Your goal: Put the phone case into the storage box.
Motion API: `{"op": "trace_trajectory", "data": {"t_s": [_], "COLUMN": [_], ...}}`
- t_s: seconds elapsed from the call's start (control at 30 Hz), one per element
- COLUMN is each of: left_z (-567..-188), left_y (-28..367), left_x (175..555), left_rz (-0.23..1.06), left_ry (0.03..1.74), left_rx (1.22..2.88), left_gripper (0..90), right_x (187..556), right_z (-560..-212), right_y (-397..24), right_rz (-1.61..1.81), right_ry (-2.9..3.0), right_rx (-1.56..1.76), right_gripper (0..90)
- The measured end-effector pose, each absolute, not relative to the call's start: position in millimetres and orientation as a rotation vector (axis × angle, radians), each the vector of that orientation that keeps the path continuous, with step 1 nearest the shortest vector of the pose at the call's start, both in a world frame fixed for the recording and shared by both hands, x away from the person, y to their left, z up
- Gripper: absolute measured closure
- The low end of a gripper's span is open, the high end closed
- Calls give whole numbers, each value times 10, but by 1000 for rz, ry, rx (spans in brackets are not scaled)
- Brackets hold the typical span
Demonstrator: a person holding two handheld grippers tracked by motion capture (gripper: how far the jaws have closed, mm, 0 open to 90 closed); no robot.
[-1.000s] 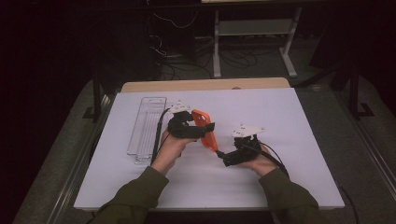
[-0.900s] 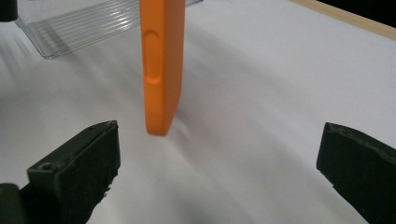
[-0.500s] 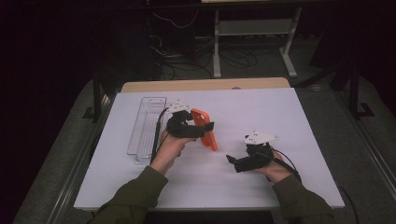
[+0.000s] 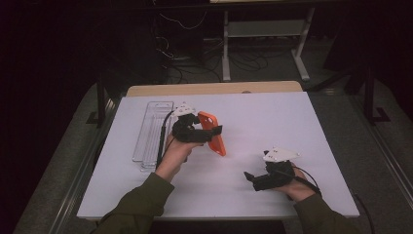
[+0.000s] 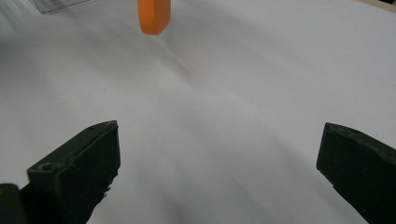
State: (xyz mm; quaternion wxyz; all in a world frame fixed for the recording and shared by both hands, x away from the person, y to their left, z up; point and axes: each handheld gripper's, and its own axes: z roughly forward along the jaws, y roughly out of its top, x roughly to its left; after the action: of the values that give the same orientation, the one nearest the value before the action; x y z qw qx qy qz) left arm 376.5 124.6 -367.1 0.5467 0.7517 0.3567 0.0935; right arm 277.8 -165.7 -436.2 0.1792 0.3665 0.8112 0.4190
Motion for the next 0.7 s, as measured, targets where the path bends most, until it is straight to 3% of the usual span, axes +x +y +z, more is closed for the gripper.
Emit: {"op": "trace_trajectory", "data": {"t_s": [0.7], "left_z": [-3458], "left_y": [1344], "left_x": [3852], "left_rz": [271], "left_ry": [833], "left_rx": [1778], "left_gripper": [146], "right_x": [2718], "right_z": [-4371], "right_y": [-1753], "right_rz": [1177], "right_ry": [2271], "right_rx": [1043], "right_gripper": [0]}}
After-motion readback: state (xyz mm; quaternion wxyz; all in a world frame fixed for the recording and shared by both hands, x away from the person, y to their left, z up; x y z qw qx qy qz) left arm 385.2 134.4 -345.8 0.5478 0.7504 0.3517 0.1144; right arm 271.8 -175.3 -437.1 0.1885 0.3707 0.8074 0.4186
